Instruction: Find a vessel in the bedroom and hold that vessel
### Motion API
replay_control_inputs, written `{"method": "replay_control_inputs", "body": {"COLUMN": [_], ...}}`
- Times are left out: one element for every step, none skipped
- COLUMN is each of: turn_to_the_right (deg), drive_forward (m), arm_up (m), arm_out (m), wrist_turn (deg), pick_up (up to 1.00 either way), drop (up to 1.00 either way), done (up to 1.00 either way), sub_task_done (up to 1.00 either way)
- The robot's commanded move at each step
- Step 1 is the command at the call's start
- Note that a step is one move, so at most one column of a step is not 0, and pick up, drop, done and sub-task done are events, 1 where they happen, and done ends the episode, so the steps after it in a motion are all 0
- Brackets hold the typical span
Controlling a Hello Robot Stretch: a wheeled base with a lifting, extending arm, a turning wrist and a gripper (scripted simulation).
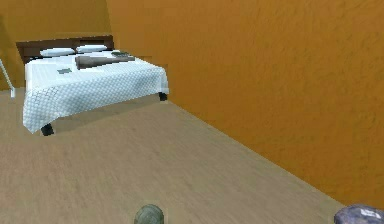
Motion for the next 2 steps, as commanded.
{"method": "replay_control_inputs", "body": {"turn_to_the_right": [0.0, 0.0], "drive_forward": [0.00, 0.00], "arm_up": [0.38, 0.00], "arm_out": [0.00, 0.48], "wrist_turn": [0.0, 0.0], "pick_up": [0.00, 0.00], "drop": [0.00, 0.00], "done": [0.00, 0.00], "sub_task_done": [0.00, 0.00]}}
